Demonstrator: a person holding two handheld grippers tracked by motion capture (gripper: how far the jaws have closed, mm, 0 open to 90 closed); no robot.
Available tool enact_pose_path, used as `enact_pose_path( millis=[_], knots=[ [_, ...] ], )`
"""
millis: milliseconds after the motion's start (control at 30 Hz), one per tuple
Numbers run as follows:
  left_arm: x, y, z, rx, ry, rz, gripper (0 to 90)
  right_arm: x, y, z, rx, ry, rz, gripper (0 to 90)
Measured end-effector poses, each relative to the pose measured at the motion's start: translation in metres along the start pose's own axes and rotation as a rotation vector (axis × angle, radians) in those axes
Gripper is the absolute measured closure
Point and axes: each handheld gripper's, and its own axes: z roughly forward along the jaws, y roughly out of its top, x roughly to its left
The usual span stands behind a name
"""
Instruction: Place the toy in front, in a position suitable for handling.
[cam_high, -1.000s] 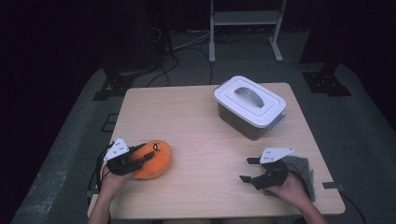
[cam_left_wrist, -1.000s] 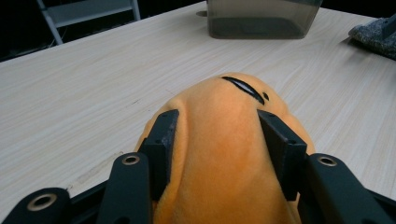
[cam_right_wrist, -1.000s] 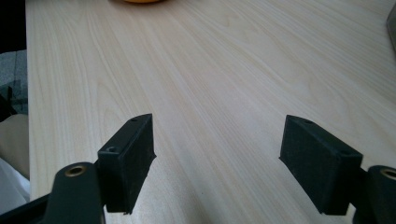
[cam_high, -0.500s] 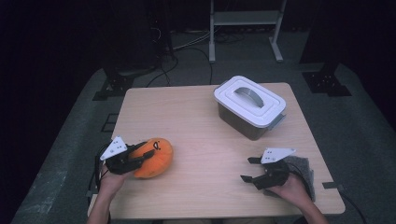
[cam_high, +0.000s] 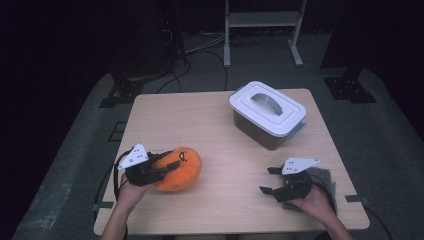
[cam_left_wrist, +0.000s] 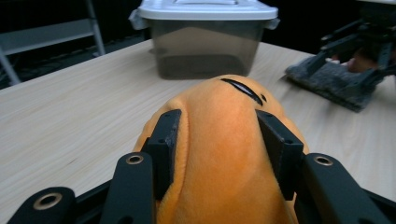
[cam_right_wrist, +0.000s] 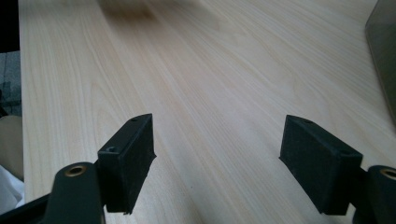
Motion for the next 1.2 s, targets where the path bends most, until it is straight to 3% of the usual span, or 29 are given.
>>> enact_pose_path(
  millis=[367, 633, 767, 867, 1133, 1200],
  knots=[
    [-0.022, 0.016, 0.028, 0.020, -0.081, 0.057, 54.9, -0.001, -0.001, -0.005, -0.015, 0.000, 0.015, 24.5],
    [-0.045, 0.034, 0.071, 0.045, -0.163, 0.118, 54.8, -0.005, -0.004, -0.014, -0.026, -0.015, 0.022, 24.6],
    [-0.055, 0.030, 0.089, 0.081, -0.190, 0.119, 54.8, -0.009, -0.005, -0.022, -0.019, -0.032, 0.022, 24.5],
    [-0.061, 0.024, 0.100, 0.109, -0.200, 0.121, 54.8, -0.012, -0.008, -0.030, 0.001, -0.072, -0.002, 24.6],
    [-0.073, 0.017, 0.113, 0.129, -0.223, 0.124, 54.6, -0.028, -0.024, -0.048, 0.026, -0.063, 0.038, 25.5],
    [-0.077, 0.012, 0.117, 0.150, -0.230, 0.132, 54.4, -0.032, -0.028, -0.052, 0.033, -0.035, 0.039, 29.3]
  ],
)
